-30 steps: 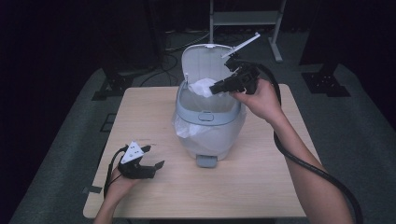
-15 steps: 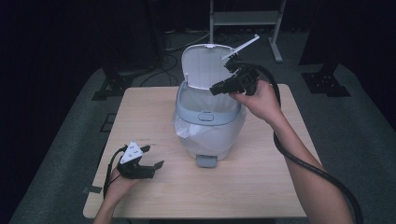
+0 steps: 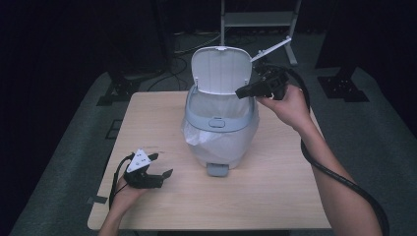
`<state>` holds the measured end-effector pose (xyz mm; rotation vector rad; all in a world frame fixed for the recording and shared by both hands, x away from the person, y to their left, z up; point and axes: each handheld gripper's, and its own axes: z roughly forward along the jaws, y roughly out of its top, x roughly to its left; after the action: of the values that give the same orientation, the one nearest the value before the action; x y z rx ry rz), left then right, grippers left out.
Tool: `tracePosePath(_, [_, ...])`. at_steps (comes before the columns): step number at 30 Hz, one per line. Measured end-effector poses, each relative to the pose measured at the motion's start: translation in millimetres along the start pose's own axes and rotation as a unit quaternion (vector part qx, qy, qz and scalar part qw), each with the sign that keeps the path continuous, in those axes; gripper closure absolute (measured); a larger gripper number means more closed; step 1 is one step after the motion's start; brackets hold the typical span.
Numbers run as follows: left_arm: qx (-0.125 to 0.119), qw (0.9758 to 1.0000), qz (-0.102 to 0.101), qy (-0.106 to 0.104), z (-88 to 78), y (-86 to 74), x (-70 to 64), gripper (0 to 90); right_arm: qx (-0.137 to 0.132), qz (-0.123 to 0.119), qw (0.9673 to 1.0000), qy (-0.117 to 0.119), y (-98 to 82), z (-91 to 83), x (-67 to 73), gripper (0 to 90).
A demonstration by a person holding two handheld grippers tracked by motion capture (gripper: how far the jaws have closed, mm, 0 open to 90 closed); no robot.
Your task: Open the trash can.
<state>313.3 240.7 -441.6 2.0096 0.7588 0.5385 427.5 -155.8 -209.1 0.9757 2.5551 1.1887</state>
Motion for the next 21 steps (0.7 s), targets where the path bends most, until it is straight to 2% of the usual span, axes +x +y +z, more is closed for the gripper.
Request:
tracePosePath(6, [0.001,1.0,0.001,0.001,-0.1,0.0,0.3,18.1,-0.008,0.017,0.9998,-0.005,-8.5,-8.1,-14.9,86.4])
tracePosePath(12, [0.002,1.0,0.0,0.001,0.1,-0.6,0.9,18.0,-0.012,0.029,0.9995,-0.012,-9.3,-12.0,-26.0,88.0])
tracePosePath(21, [-0.002,1.0,-0.005,0.004,-2.7,-2.0,2.5,18.0,-0.017,0.063,0.9977,-0.019,-11.9,-12.5,-55.4,89.7])
